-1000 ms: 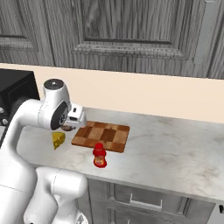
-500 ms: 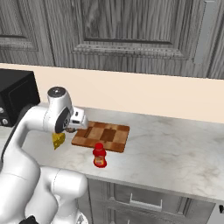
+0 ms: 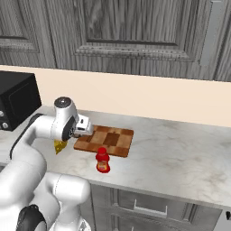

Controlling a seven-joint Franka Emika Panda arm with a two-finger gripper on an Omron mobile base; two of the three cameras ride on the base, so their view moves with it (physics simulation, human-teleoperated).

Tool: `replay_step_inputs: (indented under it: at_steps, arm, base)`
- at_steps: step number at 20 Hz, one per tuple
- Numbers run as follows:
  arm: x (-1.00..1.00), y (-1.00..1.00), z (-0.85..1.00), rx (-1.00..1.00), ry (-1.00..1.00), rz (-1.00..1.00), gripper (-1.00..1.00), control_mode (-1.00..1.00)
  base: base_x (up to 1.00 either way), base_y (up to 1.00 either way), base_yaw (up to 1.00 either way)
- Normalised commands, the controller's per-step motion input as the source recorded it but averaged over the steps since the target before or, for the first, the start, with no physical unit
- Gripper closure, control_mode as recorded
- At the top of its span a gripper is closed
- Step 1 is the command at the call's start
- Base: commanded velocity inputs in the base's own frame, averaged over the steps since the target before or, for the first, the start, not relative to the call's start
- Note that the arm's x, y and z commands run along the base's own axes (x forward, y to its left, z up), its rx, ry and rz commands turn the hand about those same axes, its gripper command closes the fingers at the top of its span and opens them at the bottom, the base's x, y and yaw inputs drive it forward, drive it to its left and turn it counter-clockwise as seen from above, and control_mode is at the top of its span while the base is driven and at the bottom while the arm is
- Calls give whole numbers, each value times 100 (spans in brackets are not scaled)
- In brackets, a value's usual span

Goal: Retrieve the reheated potato from the microwave, then place the potato, cheese, and condiment on the cutting board.

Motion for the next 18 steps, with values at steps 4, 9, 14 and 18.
replay_step_inputs:
  at_steps: [4,9,14,18]
  arm:
    - [41,0,-29,0,0,0,100,-100]
    - [49,0,-25,0,3,0,100,-100]
    - [46,0,-23,0,3,0,100,-100]
    - [41,0,-21,0,4,0,100,-100]
  base:
    - [0,0,0]
    - [0,0,0]
    - [0,0,0]
    - [0,0,0]
